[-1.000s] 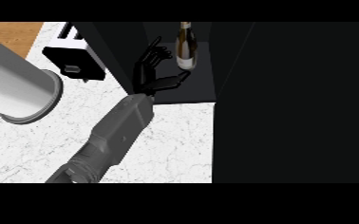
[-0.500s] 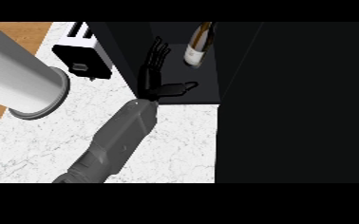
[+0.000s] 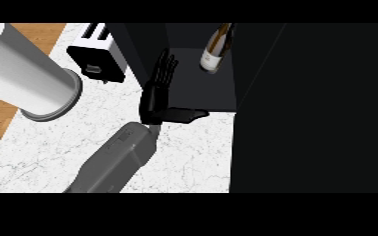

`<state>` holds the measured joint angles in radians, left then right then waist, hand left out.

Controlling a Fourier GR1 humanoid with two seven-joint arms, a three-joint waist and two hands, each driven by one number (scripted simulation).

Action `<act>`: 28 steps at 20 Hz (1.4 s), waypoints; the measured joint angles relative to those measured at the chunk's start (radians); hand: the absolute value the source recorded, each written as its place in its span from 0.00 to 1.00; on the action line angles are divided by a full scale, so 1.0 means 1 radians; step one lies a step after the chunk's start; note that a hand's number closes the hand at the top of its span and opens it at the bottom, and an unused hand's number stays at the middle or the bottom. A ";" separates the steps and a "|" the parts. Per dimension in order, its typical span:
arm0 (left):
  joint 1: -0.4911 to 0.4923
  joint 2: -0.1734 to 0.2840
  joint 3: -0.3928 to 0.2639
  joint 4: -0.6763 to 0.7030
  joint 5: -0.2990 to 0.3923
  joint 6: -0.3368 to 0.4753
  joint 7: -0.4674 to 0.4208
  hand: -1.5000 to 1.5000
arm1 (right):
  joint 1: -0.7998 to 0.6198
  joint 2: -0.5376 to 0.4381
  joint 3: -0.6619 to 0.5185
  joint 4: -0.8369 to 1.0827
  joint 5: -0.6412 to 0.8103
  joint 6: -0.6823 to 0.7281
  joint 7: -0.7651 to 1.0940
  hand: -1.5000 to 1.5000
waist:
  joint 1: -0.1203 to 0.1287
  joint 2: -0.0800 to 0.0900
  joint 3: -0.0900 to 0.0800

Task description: Pick up the wine, place it into the cabinet and close the cabinet

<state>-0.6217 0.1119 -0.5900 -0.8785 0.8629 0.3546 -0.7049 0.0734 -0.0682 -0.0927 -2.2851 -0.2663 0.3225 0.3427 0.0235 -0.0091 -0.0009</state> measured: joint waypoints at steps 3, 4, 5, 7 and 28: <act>0.080 0.068 -0.038 -0.202 -0.026 0.046 0.071 0.00 | 0.003 0.013 0.025 -0.002 0.025 -0.004 -0.004 0.00 | 0.001 -0.001 0.001; 0.111 0.092 -0.048 -0.269 -0.034 0.058 0.090 0.00 | 0.006 0.013 0.025 -0.013 0.021 -0.007 0.003 0.00 | 0.000 0.000 0.001; 0.139 0.114 -0.056 -0.334 -0.044 0.072 0.113 0.00 | 0.001 0.012 0.023 -0.015 0.018 -0.008 0.006 0.00 | -0.002 0.000 0.001; 0.198 0.161 -0.073 -0.468 -0.060 0.105 0.155 0.00 | -0.014 0.003 0.017 -0.026 0.001 -0.015 0.031 0.00 | -0.003 0.001 0.001; 0.712 0.438 -0.017 -1.170 -0.213 0.248 0.254 0.00 | 0.038 -0.137 0.187 -0.086 -0.032 0.201 0.116 1.00 | -0.010 0.005 0.001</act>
<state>0.0902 0.5495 -0.6069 -2.0484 0.6496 0.6026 -0.4504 0.1118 -0.2055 0.0942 -2.3709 -0.2980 0.5236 0.4587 0.0132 -0.0045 -0.0002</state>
